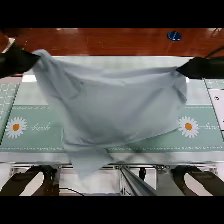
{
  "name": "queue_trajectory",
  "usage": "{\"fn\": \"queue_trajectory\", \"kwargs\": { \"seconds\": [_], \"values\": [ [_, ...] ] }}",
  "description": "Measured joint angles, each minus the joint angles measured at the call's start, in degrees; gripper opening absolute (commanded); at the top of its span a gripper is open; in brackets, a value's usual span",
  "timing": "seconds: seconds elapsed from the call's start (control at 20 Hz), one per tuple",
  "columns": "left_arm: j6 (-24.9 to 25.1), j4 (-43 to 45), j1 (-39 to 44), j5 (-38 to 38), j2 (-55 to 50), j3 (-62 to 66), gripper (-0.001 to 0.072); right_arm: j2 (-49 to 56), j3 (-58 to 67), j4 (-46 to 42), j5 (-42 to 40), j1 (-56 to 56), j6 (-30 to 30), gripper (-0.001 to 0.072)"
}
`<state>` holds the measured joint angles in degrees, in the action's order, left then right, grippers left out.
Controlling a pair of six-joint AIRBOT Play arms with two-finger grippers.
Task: Fold the shirts.
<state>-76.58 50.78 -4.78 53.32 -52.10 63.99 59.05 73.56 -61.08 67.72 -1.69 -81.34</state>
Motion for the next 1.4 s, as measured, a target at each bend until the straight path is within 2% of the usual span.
{"fn": "queue_trajectory", "kwargs": {
  "seconds": [0.1, 0.15, 0.2, 0.25, 0.3, 0.4, 0.55, 0.7, 0.85, 0.95, 1.2, 1.4],
  "values": [
    [-0.02, -0.68, 2.82, -5.55, -7.76, -0.59, 0.0028, 8.94, 1.55, 1.55, -4.98, -0.02, 0.26, 0.0016],
    [0.0, -1.53, 4.04, -8.15, -11.47, -0.44, 0.0071, 13.73, 3.54, 2.49, -7.02, -0.02, 0.26, 0.0018],
    [-0.02, -2.78, 5.03, -10.51, -15.17, 0.11, 0.0303, 18.47, 6.12, 3.19, -8.37, -0.09, -0.04, 0.0131],
    [-0.09, -4.22, 5.68, -11.89, -18.27, 0.81, 0.0502, 22.67, 8.9, 3.93, -9.14, -0.22, -0.83, 0.0325],
    [-0.31, -5.75, 6.21, -12.92, -21.22, 1.77, 0.0509, 26.71, 11.98, 4.96, -9.73, -0.66, -1.42, 0.0419],
    [-0.37, -7.15, 6.16, -11.28, -25.73, 4.13, 0.0509, 32.54, 17.11, 7.96, -9.2, -2.36, -2.54, 0.0418],
    [-0.37, -4.94, 2.25, -1.33, -29.07, 7.74, 0.0509, 36.26, 22.58, 10.75, -3.76, -8.44, -3.26, 0.0418],
    [-0.33, -0.07, -4.39, 10.86, -27.96, 6.78, 0.0509, 34.12, 22.47, 5.92, 5.18, -17.03, -2.62, 0.0418],
    [0.72, 2.43, -9.55, 16.79, -22.21, -2.8, 0.0509, 25.55, 10.32, -1.73, 6.51, -25.22, -2.8, 0.0418],
    [1.49, 3.48, -11.52, 18.18, -17.33, -12.68, 0.0508, 16.96, -3.48, -2.1, 1.75, -29.92, -2.64, 0.0418],
    [2.62, 2.05, -14.05, 16.33, -7.85, -34.18, 0.0507, -1.07, -33.79, 5.95, -7.54, -35.95, 1.16, 0.0418],
    [2.45, -5.4, -13.57, 9.88, -5.81, -43.47, 0.0505, -5.49, -43.56, 10.08, -8.55, -37.05, 3.65, 0.0418]
  ]
}}
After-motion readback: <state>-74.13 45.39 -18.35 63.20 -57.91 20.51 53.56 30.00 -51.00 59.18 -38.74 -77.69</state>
